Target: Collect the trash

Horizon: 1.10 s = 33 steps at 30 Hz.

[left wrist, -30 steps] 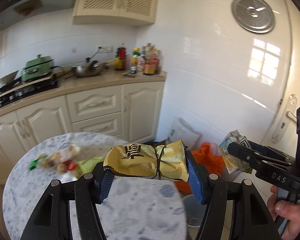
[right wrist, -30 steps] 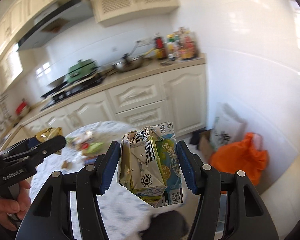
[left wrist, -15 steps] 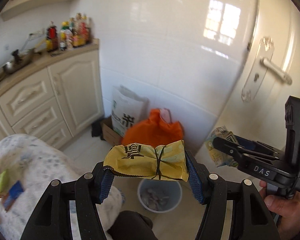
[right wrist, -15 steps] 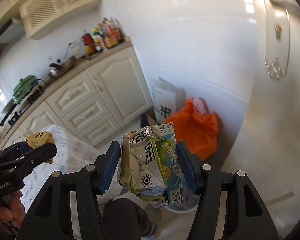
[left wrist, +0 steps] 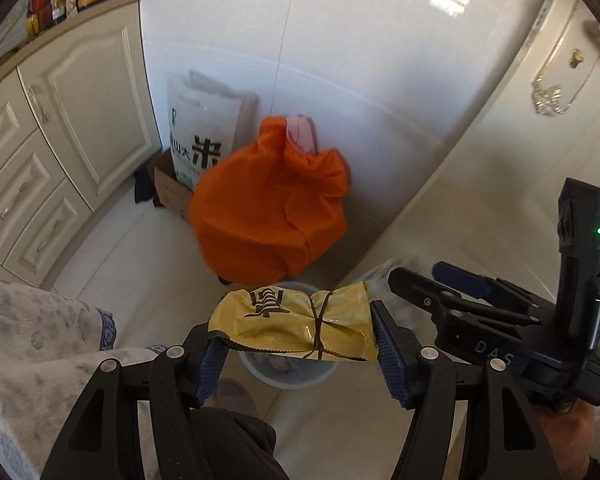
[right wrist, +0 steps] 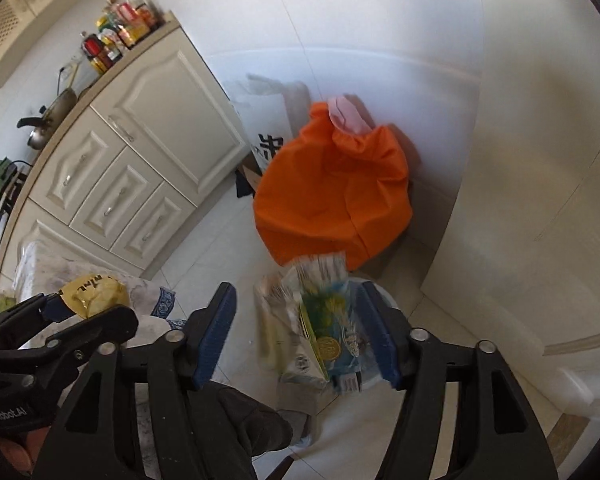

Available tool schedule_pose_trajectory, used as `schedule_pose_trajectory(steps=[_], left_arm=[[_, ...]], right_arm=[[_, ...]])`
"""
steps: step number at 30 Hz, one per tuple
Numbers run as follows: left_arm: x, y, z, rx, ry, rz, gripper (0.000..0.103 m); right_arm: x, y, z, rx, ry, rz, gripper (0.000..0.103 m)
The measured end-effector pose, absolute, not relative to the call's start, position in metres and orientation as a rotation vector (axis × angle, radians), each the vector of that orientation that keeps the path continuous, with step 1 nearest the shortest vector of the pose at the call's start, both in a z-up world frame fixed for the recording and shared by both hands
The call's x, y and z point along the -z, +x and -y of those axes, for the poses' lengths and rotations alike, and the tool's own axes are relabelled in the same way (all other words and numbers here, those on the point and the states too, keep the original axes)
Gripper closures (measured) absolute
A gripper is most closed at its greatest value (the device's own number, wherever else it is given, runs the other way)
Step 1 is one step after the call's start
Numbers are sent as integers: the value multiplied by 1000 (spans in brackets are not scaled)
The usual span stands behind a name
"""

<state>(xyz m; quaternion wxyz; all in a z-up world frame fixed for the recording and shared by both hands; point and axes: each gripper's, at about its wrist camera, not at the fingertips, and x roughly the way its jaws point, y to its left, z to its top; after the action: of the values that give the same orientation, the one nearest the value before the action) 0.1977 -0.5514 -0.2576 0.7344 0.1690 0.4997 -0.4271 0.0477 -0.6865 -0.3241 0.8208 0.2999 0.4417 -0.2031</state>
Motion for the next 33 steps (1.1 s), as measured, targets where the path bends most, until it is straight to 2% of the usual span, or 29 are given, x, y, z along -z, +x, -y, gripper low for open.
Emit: schedule_pose_trajectory(steps=[2,7,9,17,22,33], left_arm=[[260,210,562,926,384,-1106,34],[255,204,560,911,403,-1051,11],[251,200,555,895,406,-1027,6],[209,180,524,849,354,-938,2],[188,157,460,843,308,-888,2],[105,124,316,777,152,-757,1]], right_arm=[[331,49,690,451,652,-949,18],[335,45,692,488,655,-954,4],[334,44,691,497,652,-955,0],[310,42,672,496,626,-931,0],[281,46,651,466,592,-886,0],[193,65,574,342,471,-754,0]])
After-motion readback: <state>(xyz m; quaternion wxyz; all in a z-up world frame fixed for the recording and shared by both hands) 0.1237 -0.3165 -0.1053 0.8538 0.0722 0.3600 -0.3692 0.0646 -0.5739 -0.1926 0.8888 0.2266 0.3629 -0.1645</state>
